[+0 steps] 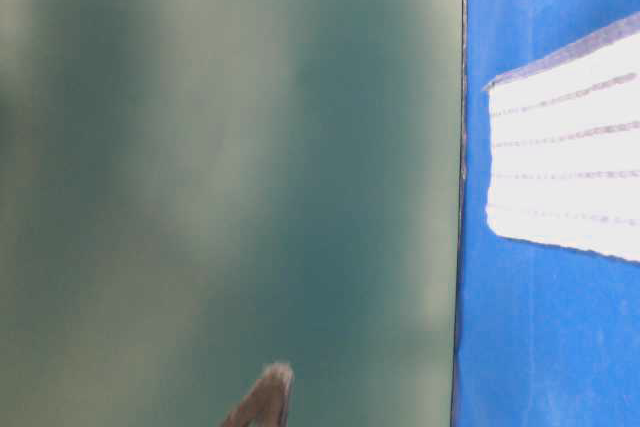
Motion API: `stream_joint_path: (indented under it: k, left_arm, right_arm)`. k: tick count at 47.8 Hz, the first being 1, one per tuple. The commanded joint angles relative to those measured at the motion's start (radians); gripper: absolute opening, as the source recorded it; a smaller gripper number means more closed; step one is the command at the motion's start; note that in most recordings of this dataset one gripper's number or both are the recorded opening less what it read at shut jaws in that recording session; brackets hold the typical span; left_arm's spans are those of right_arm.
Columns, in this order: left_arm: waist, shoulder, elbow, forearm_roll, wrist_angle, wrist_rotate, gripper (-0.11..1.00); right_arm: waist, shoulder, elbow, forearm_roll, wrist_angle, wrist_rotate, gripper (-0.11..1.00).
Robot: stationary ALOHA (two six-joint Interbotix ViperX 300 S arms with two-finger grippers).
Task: Fold the blue towel.
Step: 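Move both grippers to the far end of the strip and grasp its corners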
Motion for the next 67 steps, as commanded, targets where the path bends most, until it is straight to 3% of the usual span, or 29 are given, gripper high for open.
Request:
stream_joint_path:
  k: [1, 15, 25, 34, 56, 67]
  left_arm:
    - [0.043, 0.061, -0.054, 0.002, -0.021, 0.003, 0.76]
    - [0.181, 0.376, -0.199, 0.002, -0.064, 0.003, 0.76]
    - [0.253, 0.548, -0.311, 0.002, -0.069, 0.003, 0.78]
    - [0.295, 0.640, -0.377, 0.002, -0.069, 0.003, 0.87]
    - [0.334, 0.861, -0.497, 0.002, -0.094, 0.003, 0.90]
    - [0.351, 0.913, -0.514, 0.002, -0.094, 0.005, 0.87]
  right_arm:
    - [-0.051, 0.035, -0.028, 0.003, -0.012, 0.002, 0.56]
    - [-0.218, 0.324, -0.141, -0.003, -0.026, -0.006, 0.60]
    - [-0.275, 0.540, -0.247, -0.005, -0.029, -0.014, 0.62]
    - [-0.307, 0.695, -0.331, -0.011, -0.040, -0.015, 0.66]
    - [-0.350, 0.905, -0.425, -0.011, -0.094, -0.015, 0.66]
    - [-0.353, 0.928, -0.442, -0.012, -0.089, -0.021, 0.63]
